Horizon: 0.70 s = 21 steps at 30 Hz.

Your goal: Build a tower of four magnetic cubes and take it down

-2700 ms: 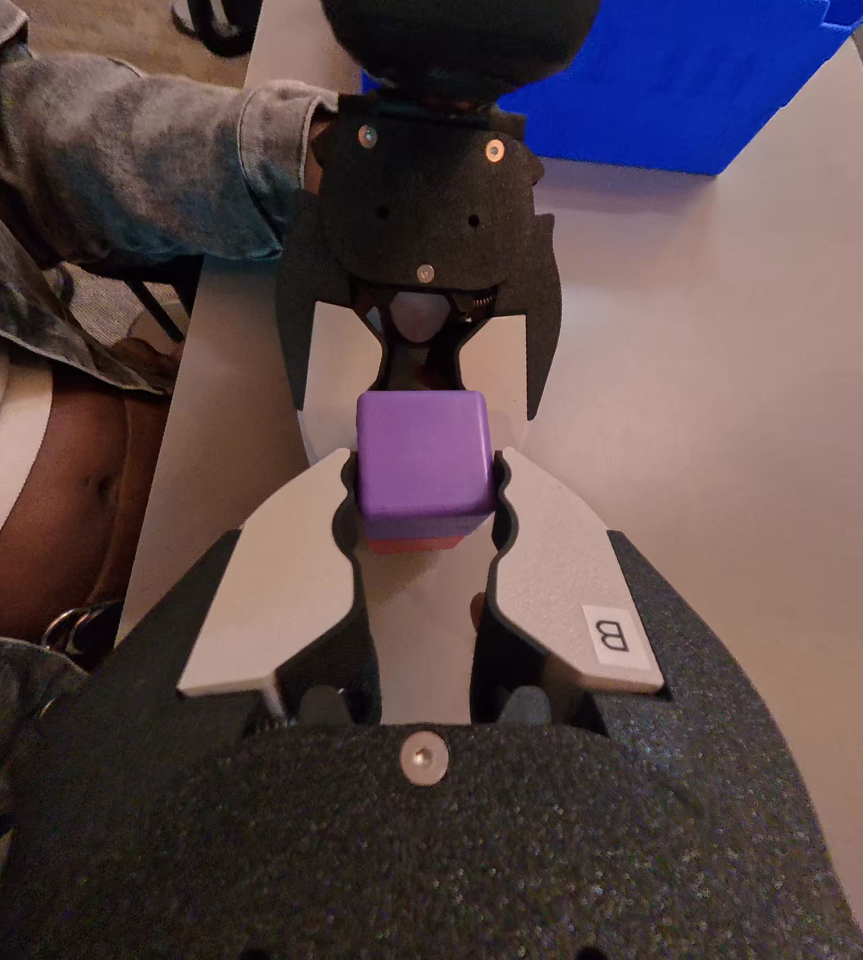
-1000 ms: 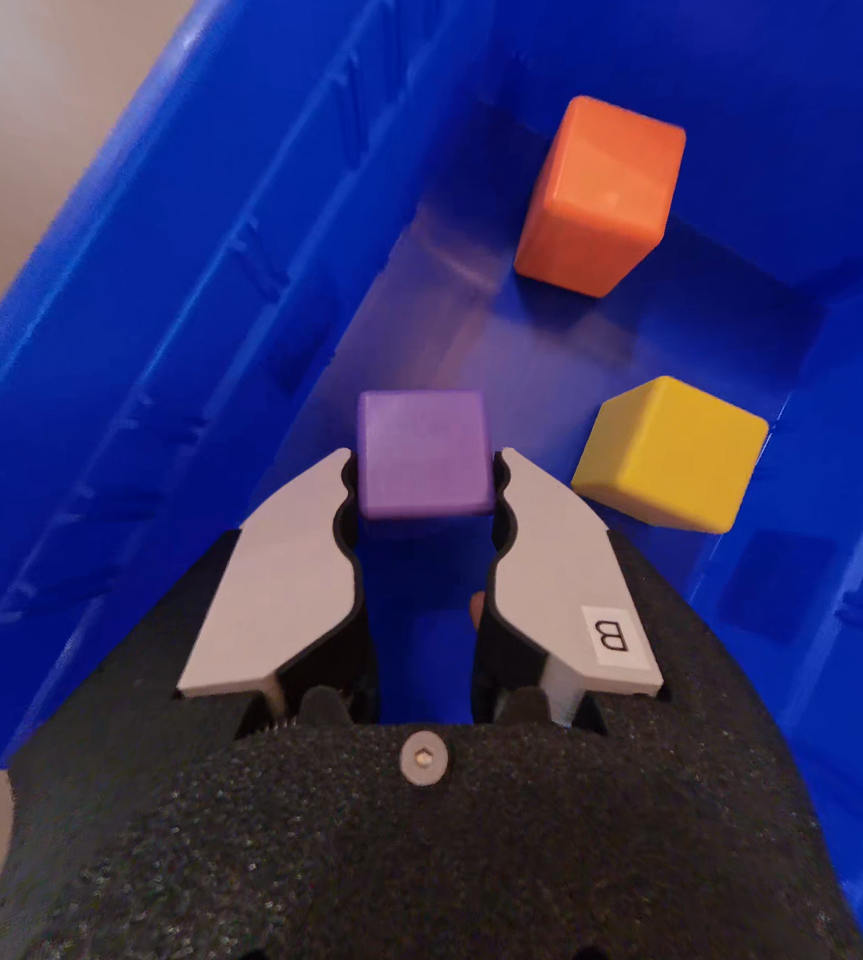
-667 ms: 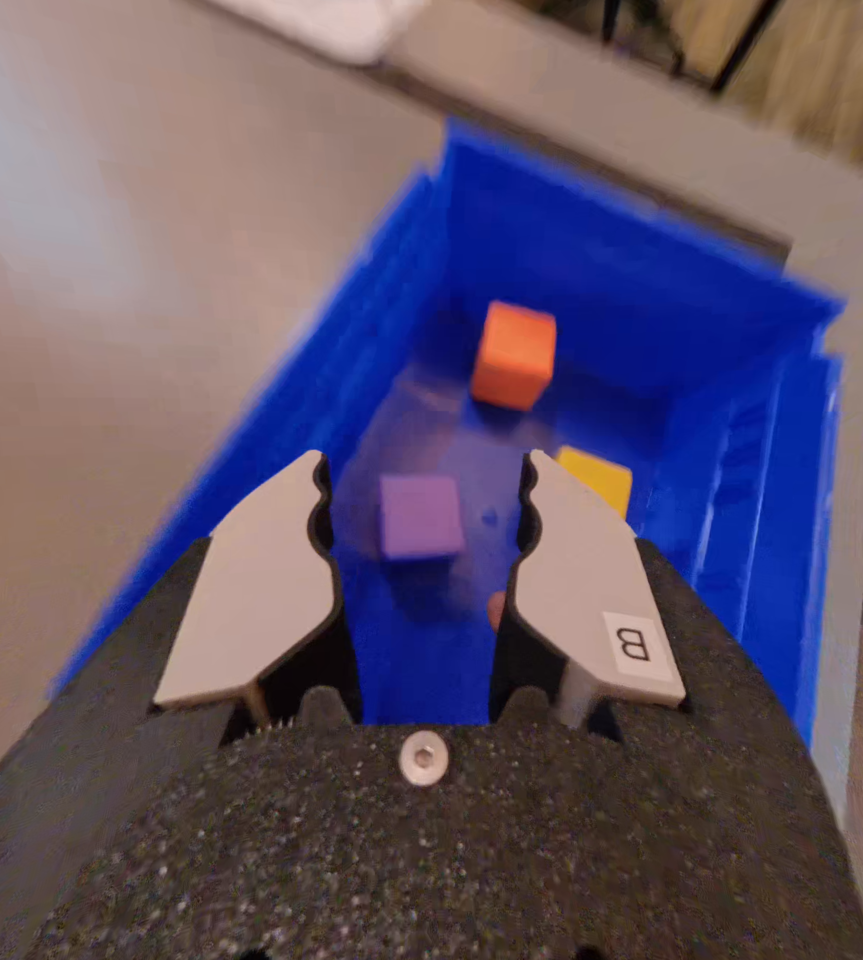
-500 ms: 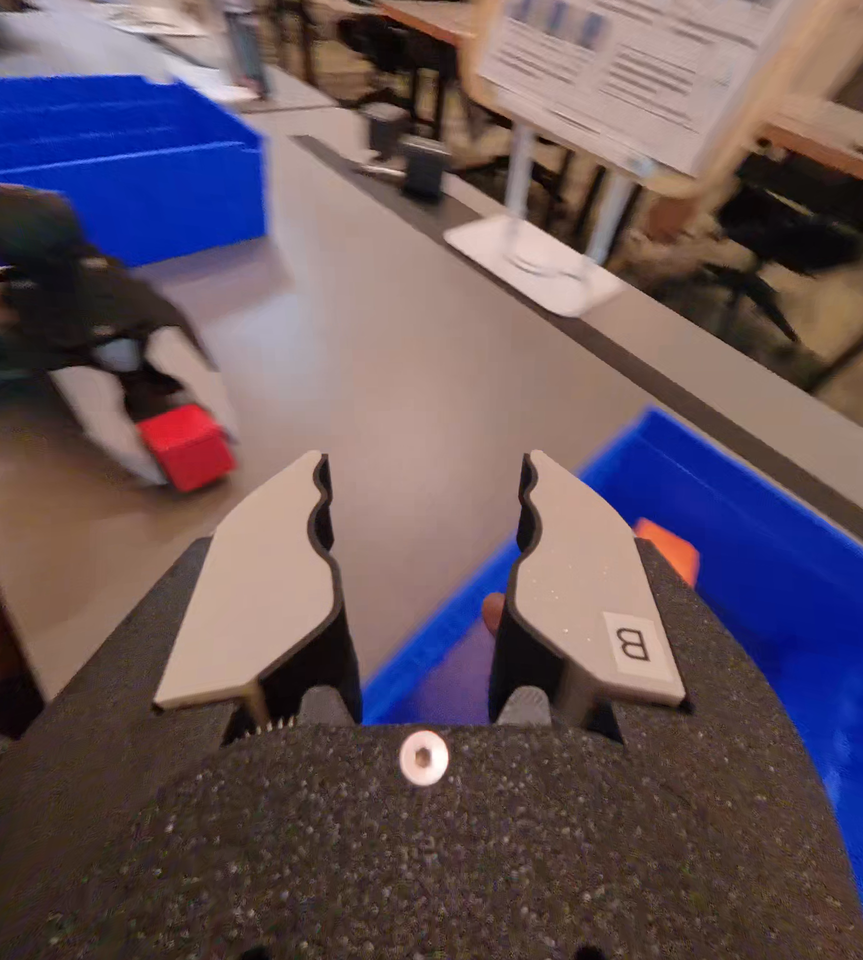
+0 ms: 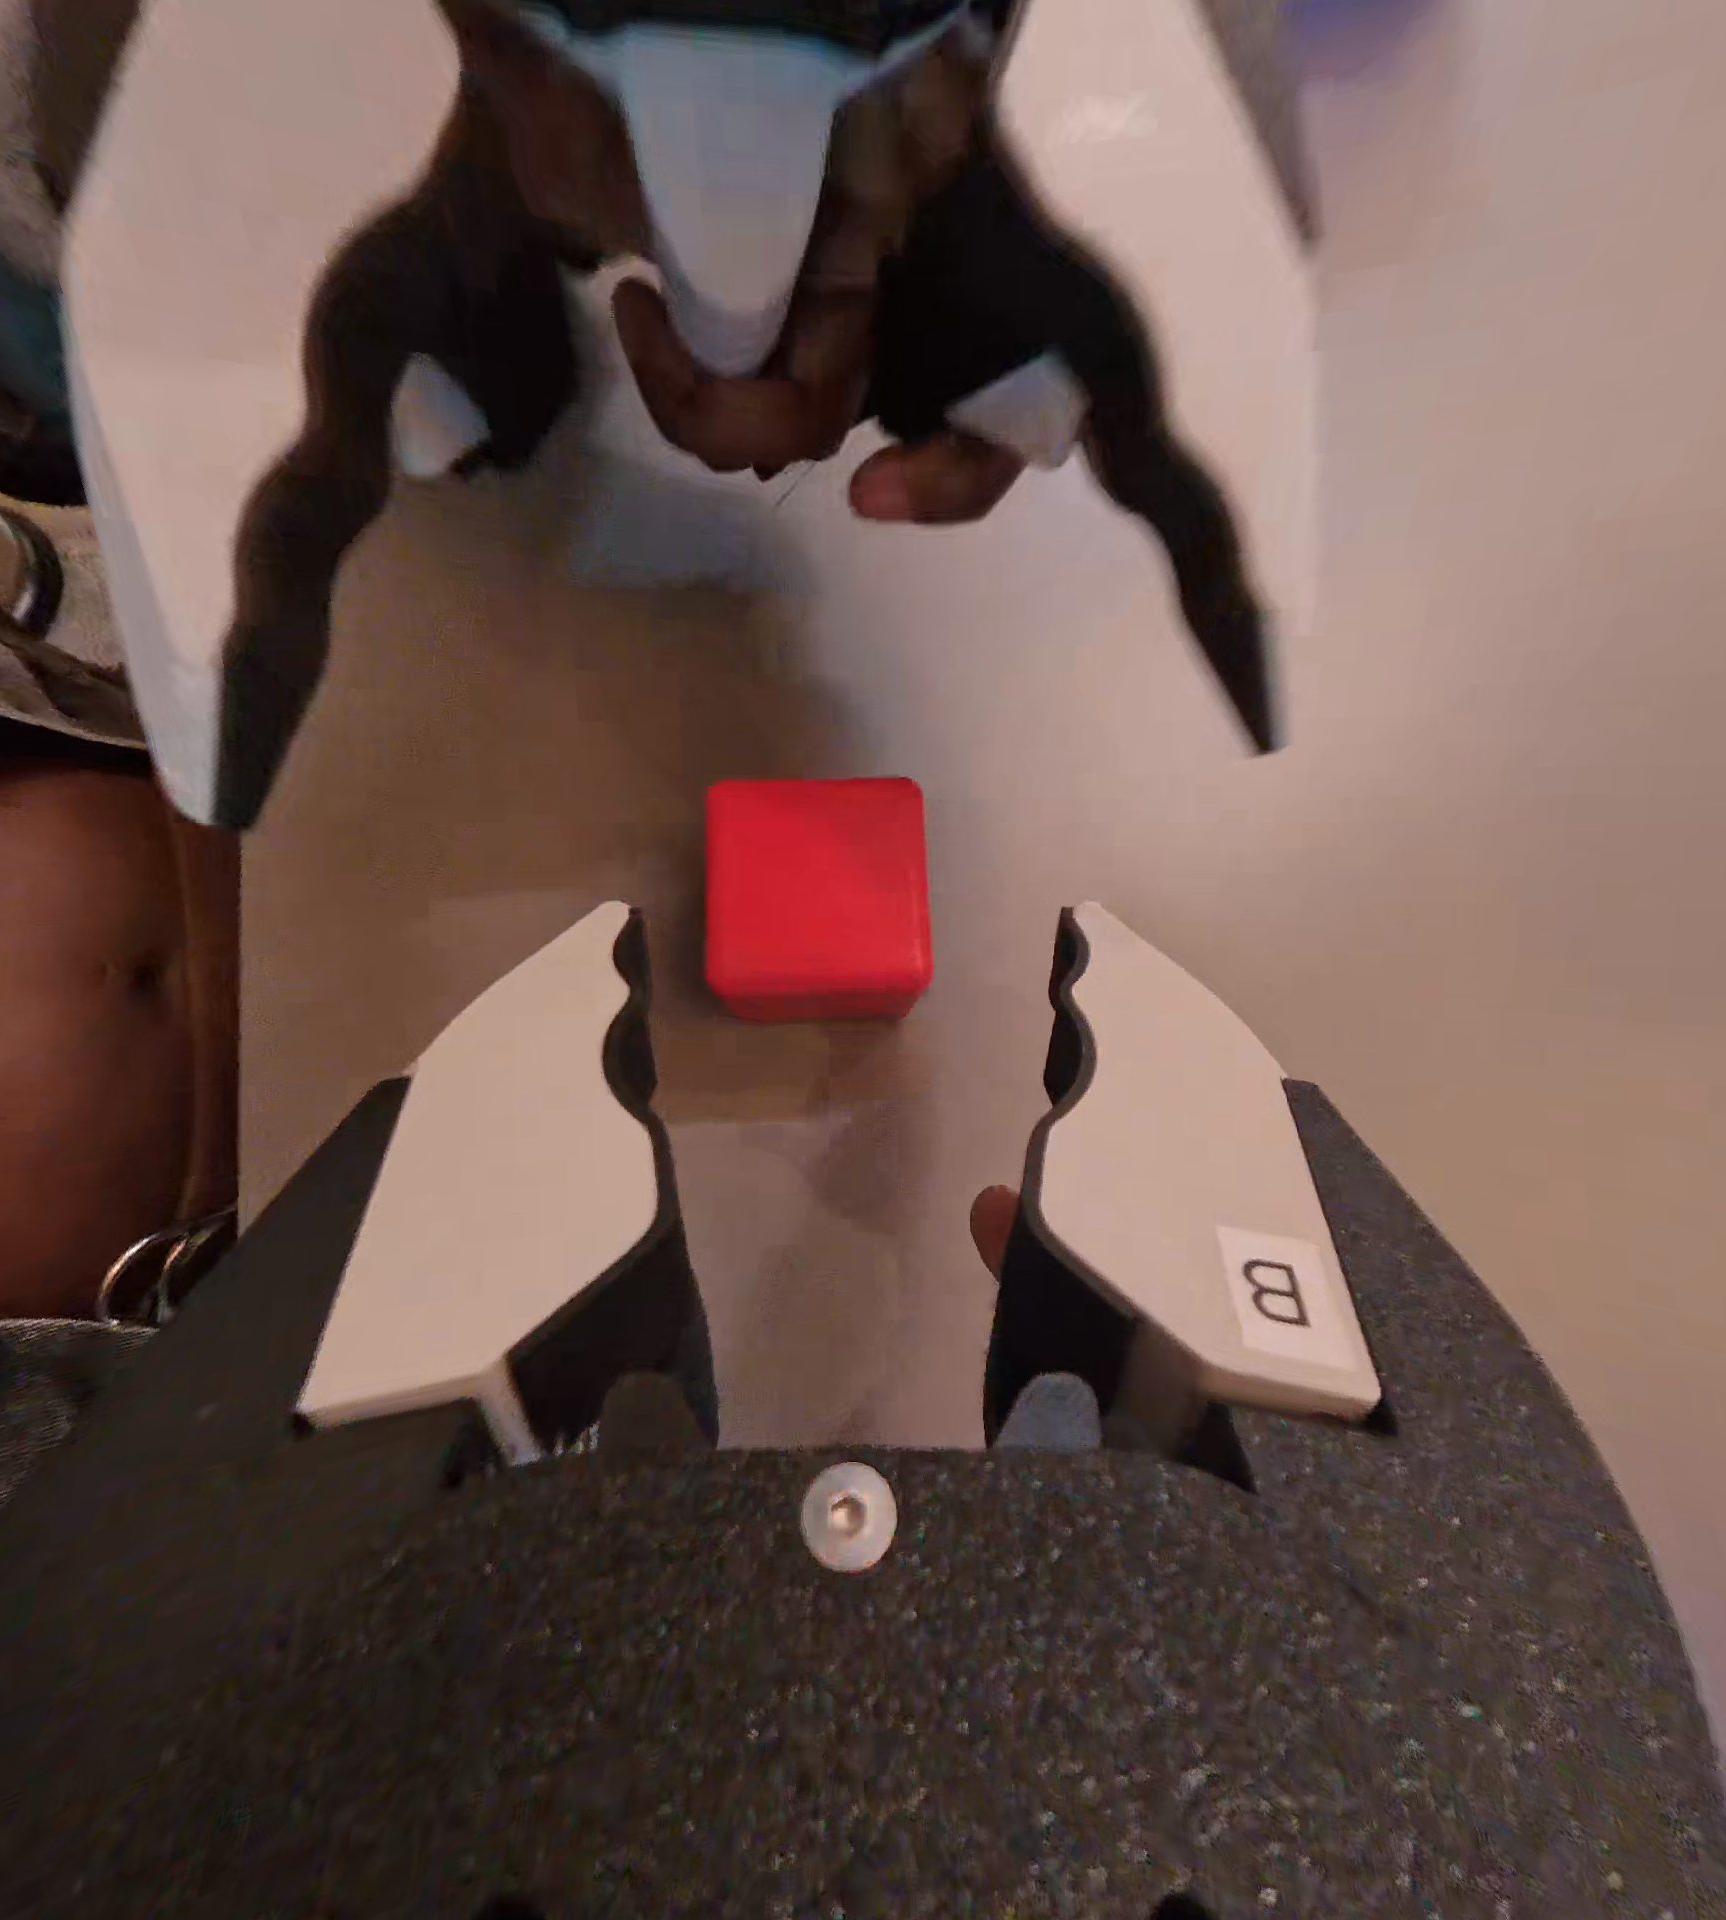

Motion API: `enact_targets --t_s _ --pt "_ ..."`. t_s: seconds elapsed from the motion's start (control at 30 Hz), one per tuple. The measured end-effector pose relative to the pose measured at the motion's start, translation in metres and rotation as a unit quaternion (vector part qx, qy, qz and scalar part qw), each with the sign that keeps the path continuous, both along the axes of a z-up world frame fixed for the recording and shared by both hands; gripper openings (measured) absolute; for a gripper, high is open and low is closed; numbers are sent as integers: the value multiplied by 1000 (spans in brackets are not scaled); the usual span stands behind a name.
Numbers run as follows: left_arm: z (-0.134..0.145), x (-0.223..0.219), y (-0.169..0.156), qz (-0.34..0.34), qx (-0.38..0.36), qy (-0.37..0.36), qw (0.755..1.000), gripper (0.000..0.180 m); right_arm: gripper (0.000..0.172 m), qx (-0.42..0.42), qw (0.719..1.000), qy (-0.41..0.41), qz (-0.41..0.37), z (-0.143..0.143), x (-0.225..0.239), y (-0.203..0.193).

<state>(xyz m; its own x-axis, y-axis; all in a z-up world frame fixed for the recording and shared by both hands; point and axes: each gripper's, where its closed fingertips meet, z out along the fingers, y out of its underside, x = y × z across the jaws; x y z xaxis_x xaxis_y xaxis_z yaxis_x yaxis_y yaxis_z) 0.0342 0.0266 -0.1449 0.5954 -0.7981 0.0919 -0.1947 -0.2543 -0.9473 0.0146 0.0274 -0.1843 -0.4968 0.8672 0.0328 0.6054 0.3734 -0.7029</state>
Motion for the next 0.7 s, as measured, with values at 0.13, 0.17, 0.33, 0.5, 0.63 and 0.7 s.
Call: enact_targets --t_s 0.13,0.17,0.33,0.5,0.63,0.7 --pt "17 -12 8 37 22 -46 998 131 61 25 1000 -15 10 -13 -6 -9" --pt "17 -13 9 41 24 -45 998 131 48 34 999 -19 13 -16 -6 -10" --pt "14 -19 14 65 29 -29 997 130 47 49 999 7 -2 5 0 -4" --pt "17 -24 17 80 36 -36 996 126 47 60 982 113 -140 94 53 60" --pt "12 -24 19 83 32 -22 996 126 47 89 932 121 -329 114 137 150" --pt "9 -25 21 91 30 -12 995 126 47 74 909 96 -398 98 173 188"
